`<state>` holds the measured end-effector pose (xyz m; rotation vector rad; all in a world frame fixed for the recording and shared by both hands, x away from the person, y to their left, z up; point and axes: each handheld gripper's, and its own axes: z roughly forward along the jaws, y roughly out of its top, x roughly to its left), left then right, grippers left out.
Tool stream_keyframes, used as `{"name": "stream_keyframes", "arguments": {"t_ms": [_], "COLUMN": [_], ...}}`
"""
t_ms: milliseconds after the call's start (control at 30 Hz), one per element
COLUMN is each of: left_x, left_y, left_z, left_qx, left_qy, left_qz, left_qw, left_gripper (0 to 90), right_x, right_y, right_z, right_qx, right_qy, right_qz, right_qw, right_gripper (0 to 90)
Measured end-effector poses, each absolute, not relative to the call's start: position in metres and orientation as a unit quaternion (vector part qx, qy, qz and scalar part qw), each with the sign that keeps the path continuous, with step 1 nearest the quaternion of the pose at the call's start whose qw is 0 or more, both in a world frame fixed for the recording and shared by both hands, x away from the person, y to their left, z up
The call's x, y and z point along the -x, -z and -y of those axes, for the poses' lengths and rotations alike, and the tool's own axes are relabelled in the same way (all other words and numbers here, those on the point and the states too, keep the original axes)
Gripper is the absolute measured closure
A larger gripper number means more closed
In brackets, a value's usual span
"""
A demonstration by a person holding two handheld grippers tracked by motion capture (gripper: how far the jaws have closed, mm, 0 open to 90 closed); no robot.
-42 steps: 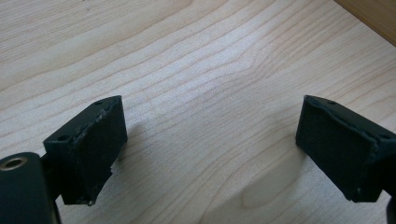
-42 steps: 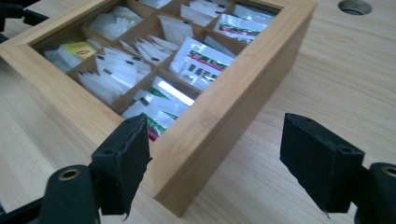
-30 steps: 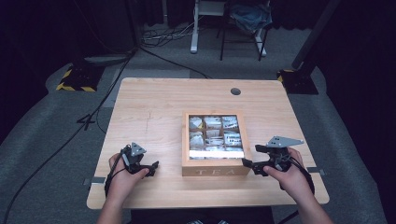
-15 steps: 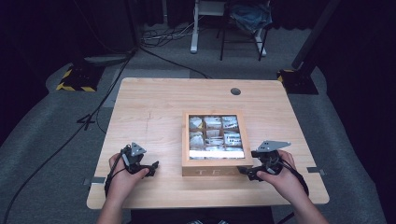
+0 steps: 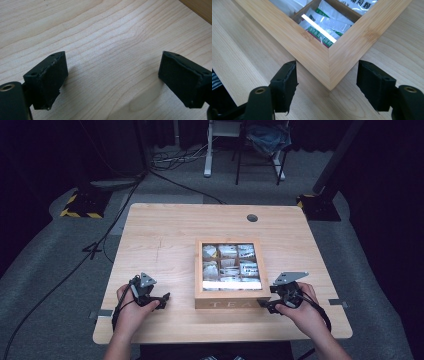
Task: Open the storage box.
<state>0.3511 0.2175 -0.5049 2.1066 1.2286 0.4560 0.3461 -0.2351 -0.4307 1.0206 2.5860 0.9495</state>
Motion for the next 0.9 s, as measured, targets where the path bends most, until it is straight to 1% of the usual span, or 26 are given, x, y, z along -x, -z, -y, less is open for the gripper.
{"name": "stream_keyframes", "arguments": {"t_ms": [167, 300, 667, 800, 833, 900], "left_x": [-0.351, -0.351, -0.351, -0.351, -0.351, -0.351], "left_y": [0.505, 0.505, 0.505, 0.505, 0.505, 0.505], "left_z": [-0.218, -0.218, -0.218, -0.218, -0.218, -0.218], "left_qx": [-0.804, -0.804, -0.804, -0.804, -0.804, -0.804], "left_qy": [-0.173, -0.173, -0.173, -0.173, -0.173, -0.173], "left_qz": [-0.468, -0.468, -0.468, -0.468, -0.468, -0.468], "left_qw": [0.324, 0.324, 0.323, 0.323, 0.323, 0.323], "left_gripper": [9.5, 9.4, 9.4, 9.5, 9.4, 9.5], "right_x": [-0.343, -0.343, -0.34, -0.338, -0.337, -0.336], "right_y": [0.426, 0.425, 0.418, 0.413, 0.409, 0.408], "right_z": [0.234, 0.235, 0.236, 0.237, 0.238, 0.238], "right_qx": [-0.34, -0.347, -0.353, -0.354, -0.353, -0.354], "right_qy": [-0.315, -0.324, -0.342, -0.354, -0.36, -0.366], "right_qz": [-0.878, -0.873, -0.862, -0.855, -0.851, -0.847], "right_qw": [0.116, 0.109, 0.123, 0.138, 0.149, 0.152], "right_gripper": [39.1, 40.1, 38.9, 38.7, 37.7, 37.7]}}
